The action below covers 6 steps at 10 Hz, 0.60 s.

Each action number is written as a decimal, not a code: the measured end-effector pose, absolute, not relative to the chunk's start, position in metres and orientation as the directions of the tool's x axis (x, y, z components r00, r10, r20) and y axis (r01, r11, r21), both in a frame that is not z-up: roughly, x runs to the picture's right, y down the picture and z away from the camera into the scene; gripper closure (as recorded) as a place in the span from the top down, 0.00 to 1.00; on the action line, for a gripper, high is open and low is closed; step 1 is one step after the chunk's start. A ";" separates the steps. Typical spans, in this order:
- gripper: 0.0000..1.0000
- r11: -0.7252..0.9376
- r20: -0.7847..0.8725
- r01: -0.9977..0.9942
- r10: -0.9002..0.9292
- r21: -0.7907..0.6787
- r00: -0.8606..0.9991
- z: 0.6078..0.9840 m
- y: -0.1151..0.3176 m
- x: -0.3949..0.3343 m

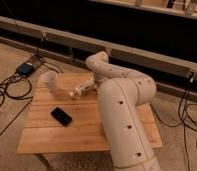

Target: Place the pepper in the ceramic cup

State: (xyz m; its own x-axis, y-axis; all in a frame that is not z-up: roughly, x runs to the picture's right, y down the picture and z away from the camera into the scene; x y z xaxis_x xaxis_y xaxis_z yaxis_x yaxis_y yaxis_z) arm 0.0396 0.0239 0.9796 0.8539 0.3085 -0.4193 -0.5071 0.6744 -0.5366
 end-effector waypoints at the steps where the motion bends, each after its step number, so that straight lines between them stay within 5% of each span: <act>1: 0.00 0.690 -0.396 -0.489 0.307 -0.533 0.865 0.973 0.014 0.034; 6: 0.00 0.733 -0.303 -0.420 0.298 -0.534 0.905 0.937 -0.017 -0.002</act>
